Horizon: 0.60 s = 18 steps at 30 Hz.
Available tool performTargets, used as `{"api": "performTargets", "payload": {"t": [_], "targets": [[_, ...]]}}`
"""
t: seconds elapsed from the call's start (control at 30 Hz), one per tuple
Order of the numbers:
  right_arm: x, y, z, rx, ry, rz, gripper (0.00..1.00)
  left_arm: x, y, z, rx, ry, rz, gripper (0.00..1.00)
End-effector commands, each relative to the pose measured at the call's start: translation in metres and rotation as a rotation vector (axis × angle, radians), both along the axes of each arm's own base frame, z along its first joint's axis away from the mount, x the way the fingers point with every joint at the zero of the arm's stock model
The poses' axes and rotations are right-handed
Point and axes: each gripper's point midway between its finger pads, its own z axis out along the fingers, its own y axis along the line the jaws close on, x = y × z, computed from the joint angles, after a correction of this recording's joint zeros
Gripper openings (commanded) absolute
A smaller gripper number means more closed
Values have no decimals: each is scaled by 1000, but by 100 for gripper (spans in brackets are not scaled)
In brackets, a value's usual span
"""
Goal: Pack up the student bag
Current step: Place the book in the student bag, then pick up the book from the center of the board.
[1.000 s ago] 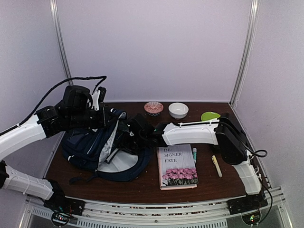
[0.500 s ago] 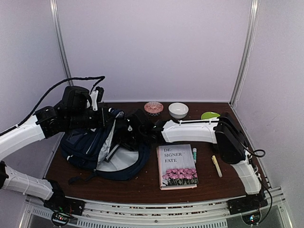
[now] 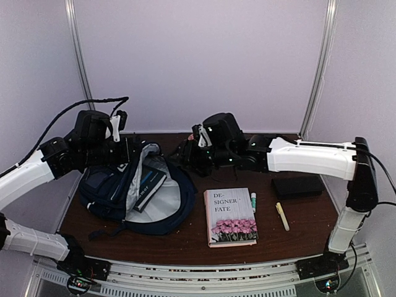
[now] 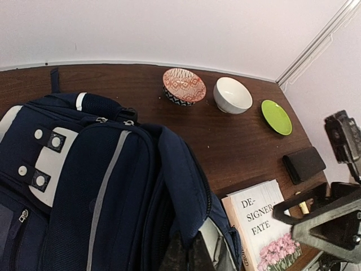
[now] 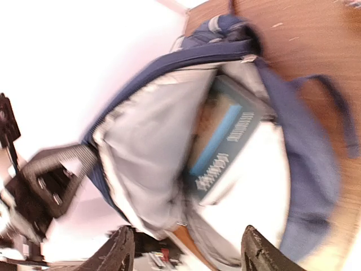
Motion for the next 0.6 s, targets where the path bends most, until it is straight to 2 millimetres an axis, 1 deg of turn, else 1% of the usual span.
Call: {"api": "performTargets", "payload": {"t": [0.0, 0.07, 0.13, 0.2, 0.27, 0.3, 0.37, 0.5, 0.57], "targets": [[-1, -79, 6, -153, -152, -92, 66, 3, 14, 32, -32, -121, 39, 0], [-6, -121, -1, -207, -191, -160, 68, 0, 13, 20, -15, -107, 15, 0], [-12, -162, -19, -261, -204, -244, 72, -4, 11, 7, 1, -90, -12, 0], [-22, -191, -46, -272, -168, -271, 76, -7, 9, -5, 10, -73, -32, 0], [-32, -214, -76, -278, -83, -284, 79, -10, 9, -15, 25, -55, -48, 0], [-39, -226, -95, -282, -39, -289, 81, -12, 10, -20, 36, -48, -49, 0], [-49, -243, -119, -258, 19, -316, 83, -14, 18, -28, 62, -43, -28, 0], [-58, -253, -143, -120, 78, -366, 87, -18, 36, -42, 136, -21, 24, 0], [-61, -255, -156, -104, 113, -375, 87, -21, 41, -51, 154, -2, 34, 0]]}}
